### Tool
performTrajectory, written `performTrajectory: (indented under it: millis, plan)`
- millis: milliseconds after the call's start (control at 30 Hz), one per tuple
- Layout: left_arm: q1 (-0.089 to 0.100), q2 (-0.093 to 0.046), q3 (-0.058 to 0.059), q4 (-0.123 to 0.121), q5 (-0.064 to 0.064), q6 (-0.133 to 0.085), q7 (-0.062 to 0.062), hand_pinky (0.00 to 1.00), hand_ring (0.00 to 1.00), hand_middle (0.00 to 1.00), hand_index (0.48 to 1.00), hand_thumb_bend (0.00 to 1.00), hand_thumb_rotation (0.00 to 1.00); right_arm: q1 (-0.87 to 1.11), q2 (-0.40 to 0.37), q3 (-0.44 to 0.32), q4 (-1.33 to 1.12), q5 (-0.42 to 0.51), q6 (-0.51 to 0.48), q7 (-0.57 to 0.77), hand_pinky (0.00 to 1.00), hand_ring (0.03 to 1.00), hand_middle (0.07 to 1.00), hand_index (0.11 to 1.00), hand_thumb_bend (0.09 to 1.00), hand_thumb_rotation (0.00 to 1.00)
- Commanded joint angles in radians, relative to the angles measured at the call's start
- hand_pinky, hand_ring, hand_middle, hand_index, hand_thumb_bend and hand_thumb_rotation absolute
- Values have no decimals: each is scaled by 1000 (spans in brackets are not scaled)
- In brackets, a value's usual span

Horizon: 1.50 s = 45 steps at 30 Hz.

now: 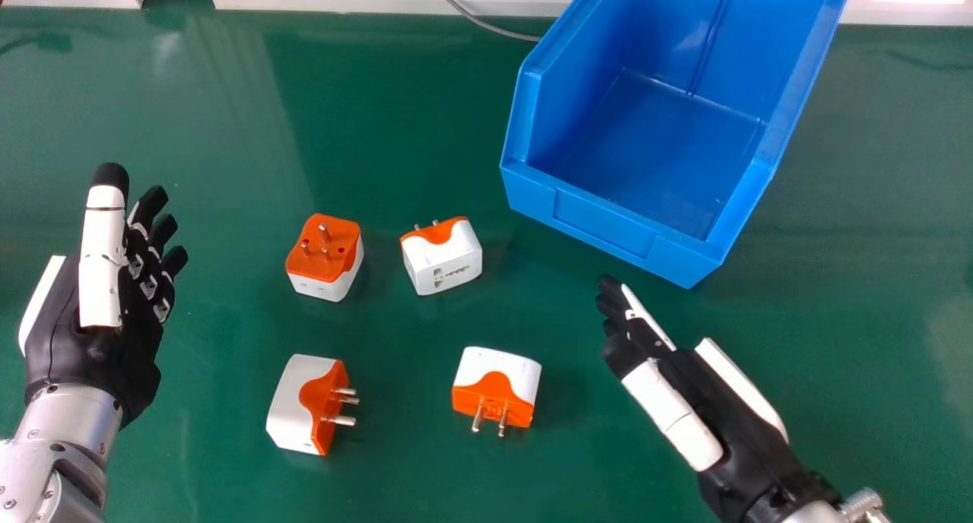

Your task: Pick all objects and put in blue box

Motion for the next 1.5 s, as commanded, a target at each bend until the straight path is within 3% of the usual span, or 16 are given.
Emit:
performTrajectory:
  millis: [0,200,467,633,700,833,967,1133,1267,1467]
  plan:
    - [-4,16,4,-18,-1,-1,3,1000,1000,988,1000,511,1000,-5,4,-8,-38,16,-2,0,1000,1000,1000,1000,675,1000]
    - [-9,19,4,-6,3,-9,-5,1000,1000,985,1000,522,1000,-3,7,-9,-46,15,10,-2,1000,1000,1000,1000,663,1000]
    - [-8,15,3,-16,2,-2,-4,1000,1000,982,1000,518,1000,-6,-5,-5,-57,-8,28,-2,1000,1000,1000,1000,700,1000]
    - [-10,13,3,-16,4,-3,1,1000,1000,985,1000,520,1000,-20,-14,11,-35,-51,-27,-11,943,1000,1000,1000,716,1000]
    - [-10,10,4,-13,4,-11,1,1000,1000,991,1000,521,1000,-25,-14,17,-21,-67,-65,-14,931,1000,1000,1000,723,1000]
    - [-7,11,1,-13,17,-26,2,1000,1000,1000,1000,529,1000,-28,-14,25,-4,-88,-103,-19,943,1000,1000,1000,718,1000]
    - [-6,11,4,-9,13,-37,-6,1000,1000,1000,1000,518,1000,-28,-19,32,-4,-119,-121,-28,951,1000,1000,1000,725,1000]
    - [-3,17,-1,-7,21,-43,-10,1000,1000,1000,1000,521,1000,-62,-43,66,25,-224,-201,-51,983,1000,1000,1000,655,1000]
    - [-4,17,-3,-5,26,-44,-7,1000,1000,1000,1000,532,1000,-111,-72,103,63,-356,-266,-94,936,1000,1000,1000,622,1000]
    - [-13,15,1,4,19,-43,-10,1000,1000,1000,1000,519,1000,-184,-93,164,79,-530,-248,-102,923,1000,1000,1000,600,1000]
